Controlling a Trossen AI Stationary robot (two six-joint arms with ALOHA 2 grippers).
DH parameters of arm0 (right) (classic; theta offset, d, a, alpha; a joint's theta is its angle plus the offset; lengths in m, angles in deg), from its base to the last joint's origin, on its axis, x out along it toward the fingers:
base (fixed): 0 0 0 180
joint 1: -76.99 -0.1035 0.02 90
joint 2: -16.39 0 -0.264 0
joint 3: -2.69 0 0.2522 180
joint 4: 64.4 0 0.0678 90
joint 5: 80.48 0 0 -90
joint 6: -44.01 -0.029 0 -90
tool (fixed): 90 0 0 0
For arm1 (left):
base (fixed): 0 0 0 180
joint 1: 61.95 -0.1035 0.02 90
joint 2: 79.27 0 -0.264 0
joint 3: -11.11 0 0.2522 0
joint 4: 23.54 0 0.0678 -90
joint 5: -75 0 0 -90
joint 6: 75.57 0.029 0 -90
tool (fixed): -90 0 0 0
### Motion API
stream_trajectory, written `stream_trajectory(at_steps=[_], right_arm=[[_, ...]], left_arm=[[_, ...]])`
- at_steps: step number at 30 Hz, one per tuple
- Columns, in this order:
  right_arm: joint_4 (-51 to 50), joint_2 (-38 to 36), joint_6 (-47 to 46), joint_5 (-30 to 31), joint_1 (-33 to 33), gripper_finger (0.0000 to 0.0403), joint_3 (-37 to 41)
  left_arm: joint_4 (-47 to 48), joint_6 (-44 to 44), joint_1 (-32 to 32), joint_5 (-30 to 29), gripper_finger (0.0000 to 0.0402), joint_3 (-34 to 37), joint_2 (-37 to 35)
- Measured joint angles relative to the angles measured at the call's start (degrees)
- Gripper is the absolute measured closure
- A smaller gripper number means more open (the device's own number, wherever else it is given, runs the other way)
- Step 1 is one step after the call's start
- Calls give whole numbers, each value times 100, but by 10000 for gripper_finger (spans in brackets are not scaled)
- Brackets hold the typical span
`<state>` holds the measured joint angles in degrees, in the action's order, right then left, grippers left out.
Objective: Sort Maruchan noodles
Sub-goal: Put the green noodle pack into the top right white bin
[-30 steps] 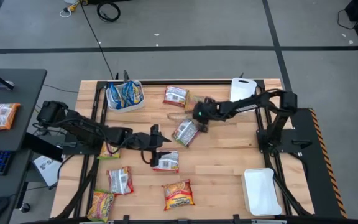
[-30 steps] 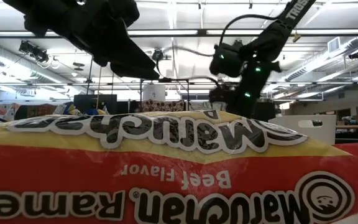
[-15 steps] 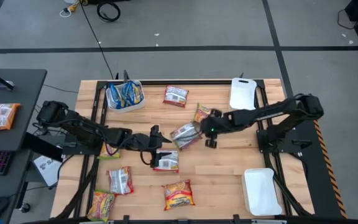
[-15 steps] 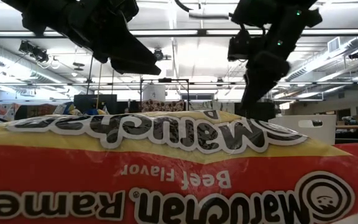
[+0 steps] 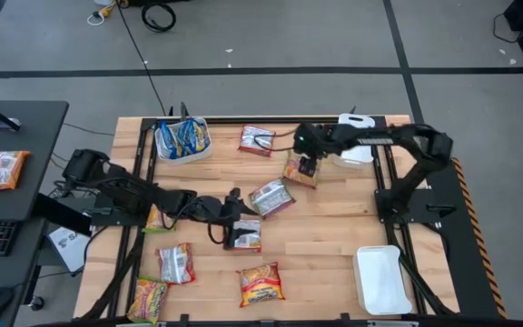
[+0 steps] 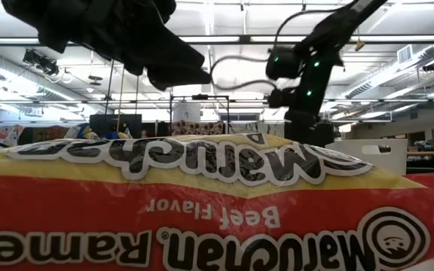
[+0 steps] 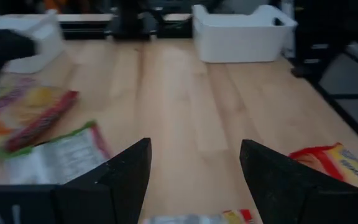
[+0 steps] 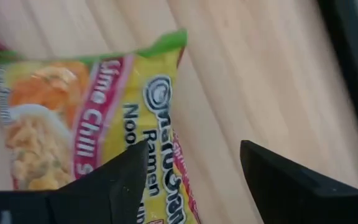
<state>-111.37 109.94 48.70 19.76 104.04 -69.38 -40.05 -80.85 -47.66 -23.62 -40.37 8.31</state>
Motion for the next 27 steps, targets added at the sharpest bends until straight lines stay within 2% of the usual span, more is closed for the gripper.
stream_trajectory(at_steps=[4,8,12,14,20,27], right_arm=[[-701,457,8,-663,296,140,-614],[-1083,677,123,-1834,508,149,-1008],[-1097,670,210,-2891,731,151,-1079],[-1191,668,302,-3101,846,148,-1079],[-1349,858,557,-3215,1188,127,-1078],[-1333,1327,623,-3977,1430,109,-1078]], left_arm=[[-281,41,2,271,153,-4,204],[-257,1,37,287,153,-4,255],[-257,-2,115,292,153,-4,254],[-259,-3,151,293,153,-4,253],[-257,-4,212,277,153,-4,253],[-255,-6,210,268,153,-4,253]])
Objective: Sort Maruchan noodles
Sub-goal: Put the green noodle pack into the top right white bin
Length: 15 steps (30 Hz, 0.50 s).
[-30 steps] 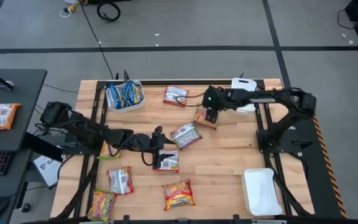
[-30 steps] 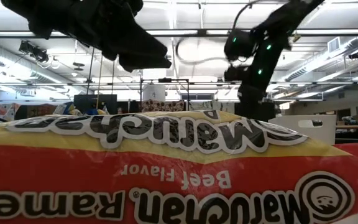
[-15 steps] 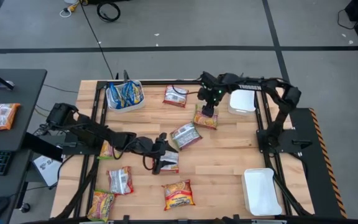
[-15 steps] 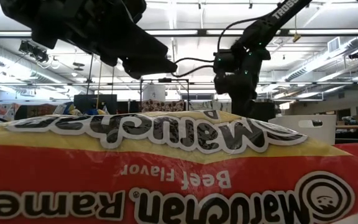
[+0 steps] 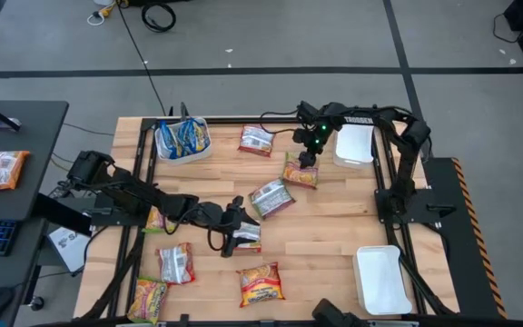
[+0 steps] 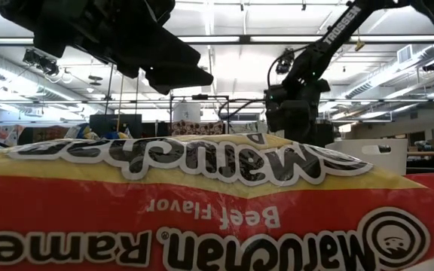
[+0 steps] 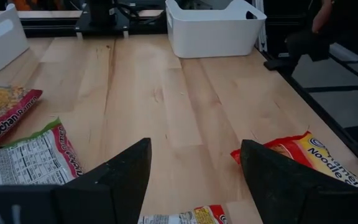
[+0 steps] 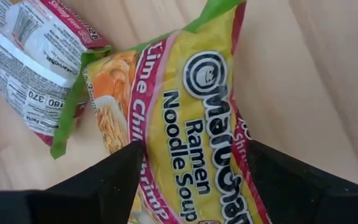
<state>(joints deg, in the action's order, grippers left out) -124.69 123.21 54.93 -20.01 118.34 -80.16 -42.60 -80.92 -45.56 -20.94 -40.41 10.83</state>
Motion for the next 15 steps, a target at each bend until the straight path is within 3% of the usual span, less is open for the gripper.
stream_trajectory(at_steps=[8,15], right_arm=[[-47,173,277,-204,-91,137,-1],[167,-20,279,384,-318,237,-3]], left_arm=[[2,0,-9,-39,153,0,0],[8,-112,53,-44,153,0,0]])
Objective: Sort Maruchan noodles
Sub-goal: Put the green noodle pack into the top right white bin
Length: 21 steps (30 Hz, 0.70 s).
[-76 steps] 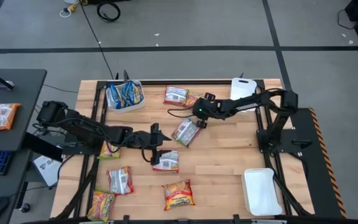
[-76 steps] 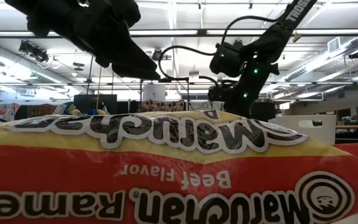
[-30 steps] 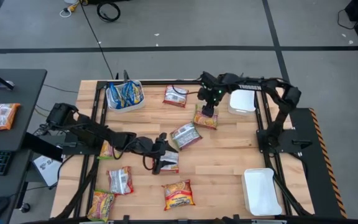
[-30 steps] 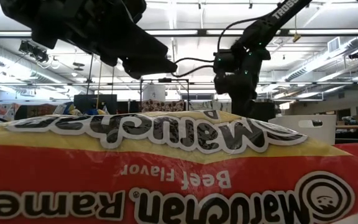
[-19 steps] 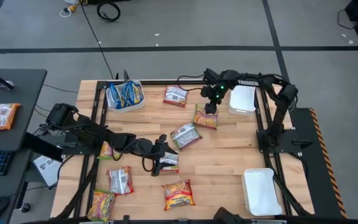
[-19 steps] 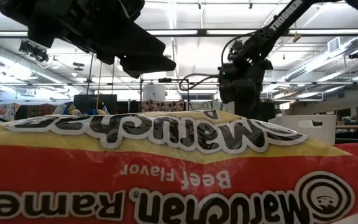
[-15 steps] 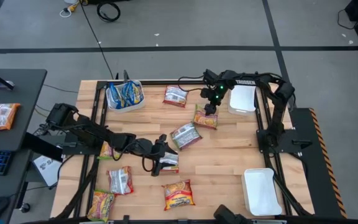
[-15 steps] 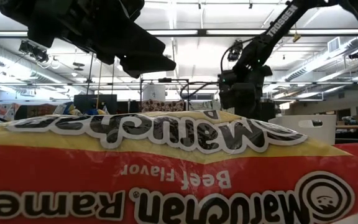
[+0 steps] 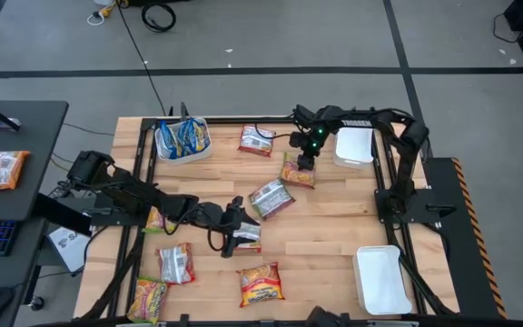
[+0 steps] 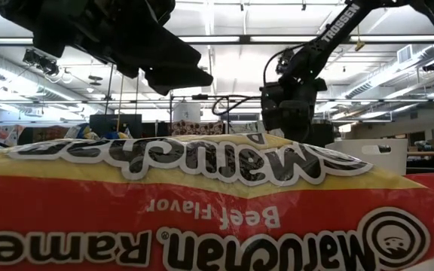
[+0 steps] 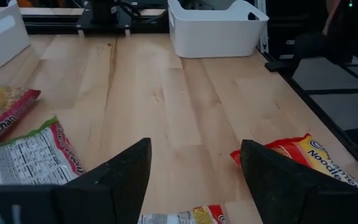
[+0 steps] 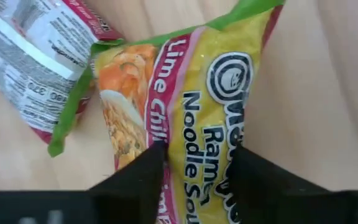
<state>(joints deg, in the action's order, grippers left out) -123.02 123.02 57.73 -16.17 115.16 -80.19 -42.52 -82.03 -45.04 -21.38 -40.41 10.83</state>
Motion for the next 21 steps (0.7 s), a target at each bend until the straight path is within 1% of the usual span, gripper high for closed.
stream_trajectory(at_steps=[4,6,8,11,13,18,21], right_arm=[[14,-166,-16,484,-133,308,-2],[8,-284,-31,829,-254,344,0],[4,-470,-49,1288,-425,379,0],[-28,-864,-234,2049,-780,383,2],[-82,-1217,-345,2561,-1091,377,2],[-436,-2220,-640,4190,-1915,383,2],[-717,-2785,-863,5376,-2224,383,52]], left_arm=[[78,-2,123,-91,153,0,0],[373,46,191,-429,153,2,-82],[759,114,234,-959,153,4,-251],[1435,131,225,-1651,153,4,-585],[1730,128,215,-1856,153,4,-817],[1966,164,236,-1930,153,4,-1249],[2024,170,336,-1931,153,2,-1318]])
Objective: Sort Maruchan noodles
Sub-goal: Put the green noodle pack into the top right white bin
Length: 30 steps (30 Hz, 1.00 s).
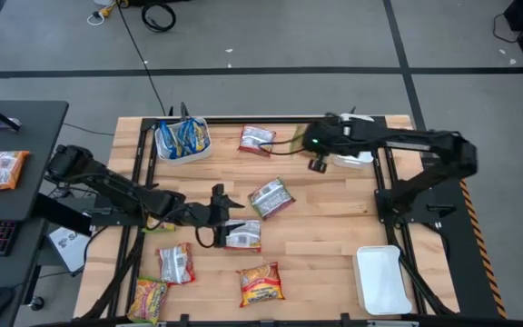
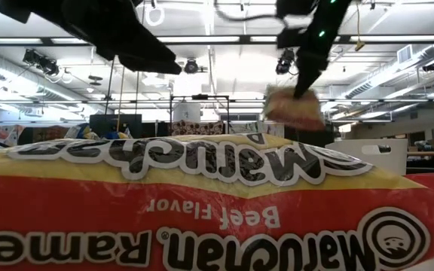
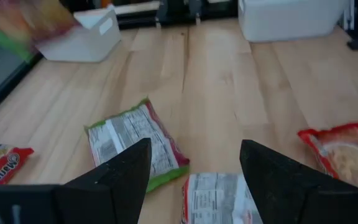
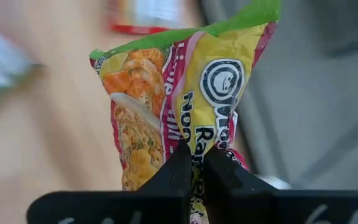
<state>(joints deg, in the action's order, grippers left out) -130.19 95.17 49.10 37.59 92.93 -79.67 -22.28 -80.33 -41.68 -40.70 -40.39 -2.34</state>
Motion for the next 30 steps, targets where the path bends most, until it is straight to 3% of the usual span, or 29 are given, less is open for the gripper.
stream_trajectory(at_steps=[6,12,18,30], right_arm=[[-766,-802,-367,1961,126,376,382],[-559,-1189,-143,2912,715,380,1163],[312,-1147,759,3155,1241,379,2129],[3835,-1142,3187,2476,1951,378,3650]], left_arm=[[220,-230,388,1,153,0,20],[8,-293,739,-437,153,0,22],[-179,-386,811,-587,153,0,22],[-319,-694,905,-587,153,0,22]])
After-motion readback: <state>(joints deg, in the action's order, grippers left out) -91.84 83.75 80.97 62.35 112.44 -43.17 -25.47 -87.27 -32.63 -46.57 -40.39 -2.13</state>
